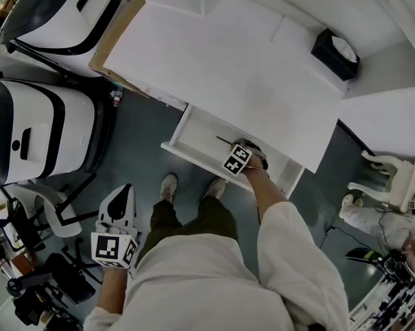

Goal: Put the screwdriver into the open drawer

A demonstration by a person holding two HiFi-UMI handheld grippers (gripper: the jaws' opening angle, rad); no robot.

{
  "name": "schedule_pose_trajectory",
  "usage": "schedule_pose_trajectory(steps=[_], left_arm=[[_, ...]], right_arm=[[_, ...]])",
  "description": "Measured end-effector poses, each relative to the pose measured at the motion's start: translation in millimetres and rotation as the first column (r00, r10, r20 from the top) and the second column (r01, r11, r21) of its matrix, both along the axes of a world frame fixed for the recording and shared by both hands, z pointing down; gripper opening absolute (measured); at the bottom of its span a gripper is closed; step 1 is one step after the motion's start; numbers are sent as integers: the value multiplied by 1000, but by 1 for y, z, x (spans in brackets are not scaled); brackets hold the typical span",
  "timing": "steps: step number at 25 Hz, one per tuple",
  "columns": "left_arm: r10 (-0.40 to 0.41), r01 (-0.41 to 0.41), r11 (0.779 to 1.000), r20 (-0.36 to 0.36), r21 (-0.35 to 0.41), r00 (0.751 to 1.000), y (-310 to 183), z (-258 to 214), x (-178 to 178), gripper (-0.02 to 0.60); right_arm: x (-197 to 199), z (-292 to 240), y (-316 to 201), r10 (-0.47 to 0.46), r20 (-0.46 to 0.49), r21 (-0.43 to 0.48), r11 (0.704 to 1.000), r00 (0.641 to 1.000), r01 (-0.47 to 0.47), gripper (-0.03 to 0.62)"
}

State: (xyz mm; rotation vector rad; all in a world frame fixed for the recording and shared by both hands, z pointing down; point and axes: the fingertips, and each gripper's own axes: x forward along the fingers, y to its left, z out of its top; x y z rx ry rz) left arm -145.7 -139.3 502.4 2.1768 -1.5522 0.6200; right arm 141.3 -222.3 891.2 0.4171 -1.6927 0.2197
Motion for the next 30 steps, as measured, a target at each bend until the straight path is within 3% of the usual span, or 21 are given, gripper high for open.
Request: schedule_pose_trajectory(steps=[6, 21, 27, 30], left_arm=[[0, 0, 1000, -1, 2, 1000, 1, -1, -2, 5], [71, -69, 996, -37, 49, 997, -8, -10, 7, 5], [126, -121, 990, -60, 77, 990, -15, -16, 16, 5], [163, -156, 983, -73, 92, 984, -20, -19, 24, 5]], right_arm=[[1, -3, 3, 3, 12, 1, 1000, 1000, -3, 125], [-2, -53, -5, 91, 94, 106, 989, 991, -101, 117], [-3, -90, -7, 144, 151, 165, 972, 978, -168, 112], [-1, -117, -11, 216, 216, 191, 947, 952, -258, 101]])
